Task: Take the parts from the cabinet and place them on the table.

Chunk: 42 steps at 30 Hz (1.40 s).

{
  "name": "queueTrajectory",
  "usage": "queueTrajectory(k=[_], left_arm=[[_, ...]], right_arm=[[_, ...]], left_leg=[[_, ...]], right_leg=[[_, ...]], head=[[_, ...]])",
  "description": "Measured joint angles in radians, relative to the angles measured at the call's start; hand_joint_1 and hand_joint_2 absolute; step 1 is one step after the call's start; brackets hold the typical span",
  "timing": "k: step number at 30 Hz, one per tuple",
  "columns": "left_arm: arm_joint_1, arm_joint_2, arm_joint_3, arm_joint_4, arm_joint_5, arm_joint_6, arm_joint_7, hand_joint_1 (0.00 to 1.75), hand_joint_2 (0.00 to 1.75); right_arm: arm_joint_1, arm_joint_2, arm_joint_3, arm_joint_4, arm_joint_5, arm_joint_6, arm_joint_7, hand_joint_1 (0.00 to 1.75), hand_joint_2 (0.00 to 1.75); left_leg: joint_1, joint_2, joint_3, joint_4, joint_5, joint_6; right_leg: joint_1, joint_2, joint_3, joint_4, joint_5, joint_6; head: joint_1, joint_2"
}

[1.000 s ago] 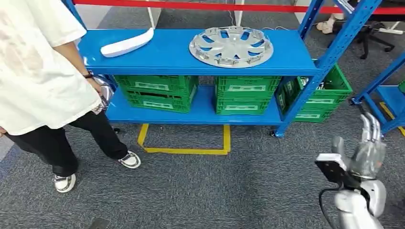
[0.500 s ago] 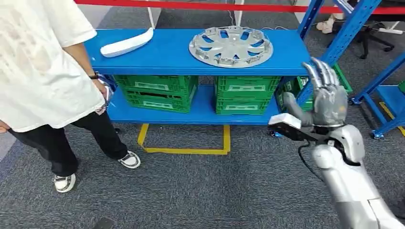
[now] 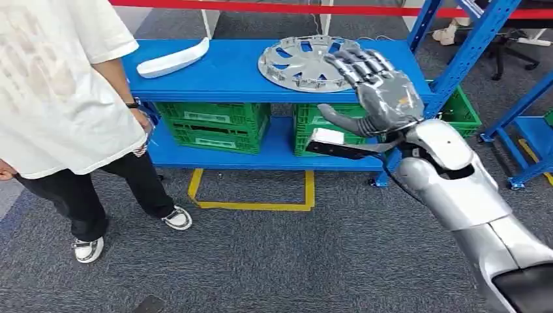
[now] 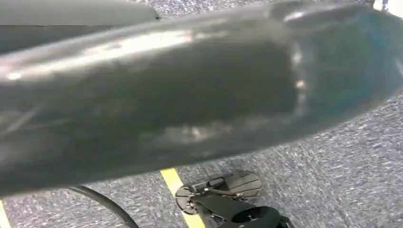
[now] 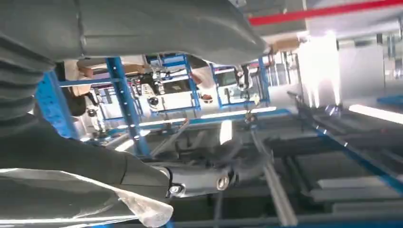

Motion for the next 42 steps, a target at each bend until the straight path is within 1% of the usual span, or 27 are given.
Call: queueTrajectory(k=[4,7,15,23,24,25,42], left_arm=[[-0.006,0.003,-0.011,0.002,-0.015,-0.008,0.01,0.0,0.0],[-0.007,0.005,-0.017,0.005,-0.022,-0.011,0.013,0.0,0.0],[-0.009,0.006,-0.024,0.01,-0.027,-0.012,0.021,0.0,0.0],[-0.01,0.006,-0.031,0.01,-0.032,-0.012,0.021,0.0,0.0],[-0.01,0.006,-0.031,0.01,-0.032,-0.012,0.021,0.0,0.0],[-0.01,0.006,-0.032,0.011,-0.032,-0.012,0.021,0.0,0.0],[-0.004,0.006,-0.037,0.015,-0.033,-0.011,0.021,0.0,0.0]], right_arm=[[-0.068,0.0,0.069,0.061,0.002,0.055,0.037,1.75,1.75],[-0.088,0.0,0.093,0.082,0.002,0.079,0.051,1.75,1.75],[-0.114,0.0,0.134,0.117,-0.003,0.085,0.058,1.75,1.75],[-0.116,0.0,0.145,0.127,-0.022,0.09,0.057,1.75,1.75],[-0.116,0.0,0.145,0.127,-0.024,0.091,0.057,0.26,1.75],[-0.115,-0.001,0.145,0.128,-0.024,0.091,0.057,0.0,1.75],[-0.089,-0.01,0.145,0.12,-0.019,0.077,0.072,0.0,1.75]], left_leg=[[0.0,0.0,0.0,0.0,0.0,0.0],[0.0,0.0,-0.001,0.0,0.0,0.0],[0.0,0.0,-0.002,0.0,0.0,0.0],[0.0,0.0,-0.002,0.0,0.0,0.0],[0.0,0.0,-0.002,0.0,0.0,0.0],[0.0,0.0,-0.002,0.0,0.0,0.0],[0.0,0.0,-0.002,0.0,0.0,0.0]], right_leg=[[0.0,0.0,0.0,0.0,0.0,0.0],[0.0,0.0,-0.001,0.0,0.0,0.0],[0.0,0.0,-0.003,0.0,0.0,0.0],[0.0,0.0,-0.003,0.0,0.0,0.0],[0.0,0.0,-0.003,0.0,0.0,0.0],[0.0,0.0,-0.003,0.0,0.0,0.0],[0.0,0.001,-0.003,0.001,0.0,0.0]], head=[[0.0,0.0],[0.0,0.0],[0.0,0.0],[0.0,0.0],[0.0,0.0],[0.0,0.0],[0.0,0.0]])
